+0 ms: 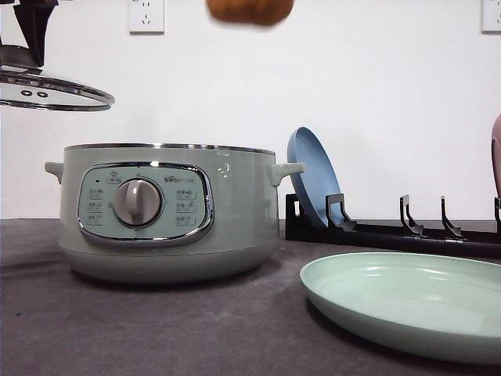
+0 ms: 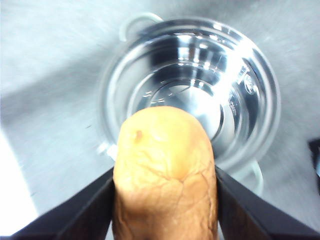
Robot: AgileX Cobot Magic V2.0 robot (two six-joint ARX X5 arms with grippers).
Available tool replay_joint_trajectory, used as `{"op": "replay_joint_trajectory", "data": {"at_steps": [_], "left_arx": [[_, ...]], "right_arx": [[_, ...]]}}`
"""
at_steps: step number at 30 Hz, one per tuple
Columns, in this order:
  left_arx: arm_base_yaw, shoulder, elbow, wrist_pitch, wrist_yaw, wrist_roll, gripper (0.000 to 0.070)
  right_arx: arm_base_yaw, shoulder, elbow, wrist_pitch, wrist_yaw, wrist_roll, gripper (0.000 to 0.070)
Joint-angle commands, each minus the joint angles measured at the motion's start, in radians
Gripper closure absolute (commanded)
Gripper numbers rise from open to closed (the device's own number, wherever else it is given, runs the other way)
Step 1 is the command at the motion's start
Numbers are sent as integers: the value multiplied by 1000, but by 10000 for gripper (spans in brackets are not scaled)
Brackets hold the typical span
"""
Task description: Transfer potato from steamer to green plate
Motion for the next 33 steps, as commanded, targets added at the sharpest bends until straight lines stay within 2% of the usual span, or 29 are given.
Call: {"op": "replay_joint_trajectory", "data": {"at_steps": [1,4,8,19,26,33], "left_arx": [[-1,-1,49,24,-2,-6,700],[-1,-1,49,22,-2,-6,700],[-1,-1,49,22,-2,-6,700],[-1,-1,49,19,-2,-6,700],[-1,-1,49,19,-2,-6,700],[-1,-1,49,19,-2,-6,700]], "right_arx": [[8,-31,8,-22,9,10,385],[8,-119,-69,-42,37,11,385],[0,-263,-261,-53,86,27,385],[-36,-626,-768,35,93,125,385],[-64,-777,-1099,275,99,230,384],[-65,-767,-1363,570,100,329,384]]}}
